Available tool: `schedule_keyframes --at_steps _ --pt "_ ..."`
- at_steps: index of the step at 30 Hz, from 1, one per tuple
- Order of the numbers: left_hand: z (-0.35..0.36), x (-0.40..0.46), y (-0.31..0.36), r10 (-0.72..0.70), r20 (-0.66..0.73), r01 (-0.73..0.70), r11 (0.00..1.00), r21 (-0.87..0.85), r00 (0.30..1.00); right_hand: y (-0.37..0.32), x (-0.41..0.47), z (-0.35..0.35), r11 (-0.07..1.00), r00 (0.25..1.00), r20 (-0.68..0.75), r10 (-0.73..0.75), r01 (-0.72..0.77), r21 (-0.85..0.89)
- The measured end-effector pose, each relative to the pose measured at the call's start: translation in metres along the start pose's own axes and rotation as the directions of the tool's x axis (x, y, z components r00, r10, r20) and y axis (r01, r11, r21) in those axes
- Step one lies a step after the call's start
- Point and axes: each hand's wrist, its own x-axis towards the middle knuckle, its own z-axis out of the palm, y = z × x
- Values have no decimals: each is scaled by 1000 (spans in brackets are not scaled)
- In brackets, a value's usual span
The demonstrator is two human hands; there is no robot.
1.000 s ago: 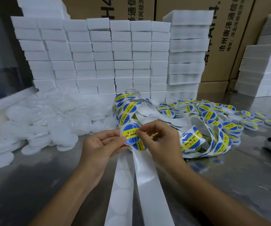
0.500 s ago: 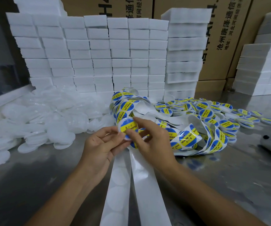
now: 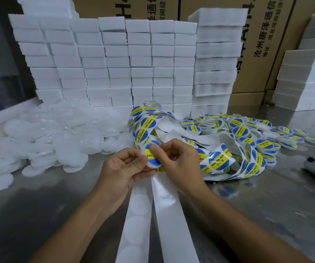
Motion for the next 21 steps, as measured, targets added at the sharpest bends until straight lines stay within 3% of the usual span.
schedule_keyframes --at_steps 3,7,12,16,21 --pt "-2 -1 1 42 65 -51 987 151 997 2 0 1 996 998 -16 65 -66 -65" --pt "-2 -1 3 43 79 -55 986 156 996 3 3 -2 999 1000 -14 25 -26 -44" --pt "-1 1 5 77 -84 -69 993 94 994 4 -2 2 997 988 135 -71 68 33" --pt "-2 -1 7 132 -229 -95 982 164 964 0 -6 6 995 976 199 -86 75 64" --pt "4 -3 6 88 -187 -62 988 140 978 -2 -4 2 991 987 153 -44 24 135"
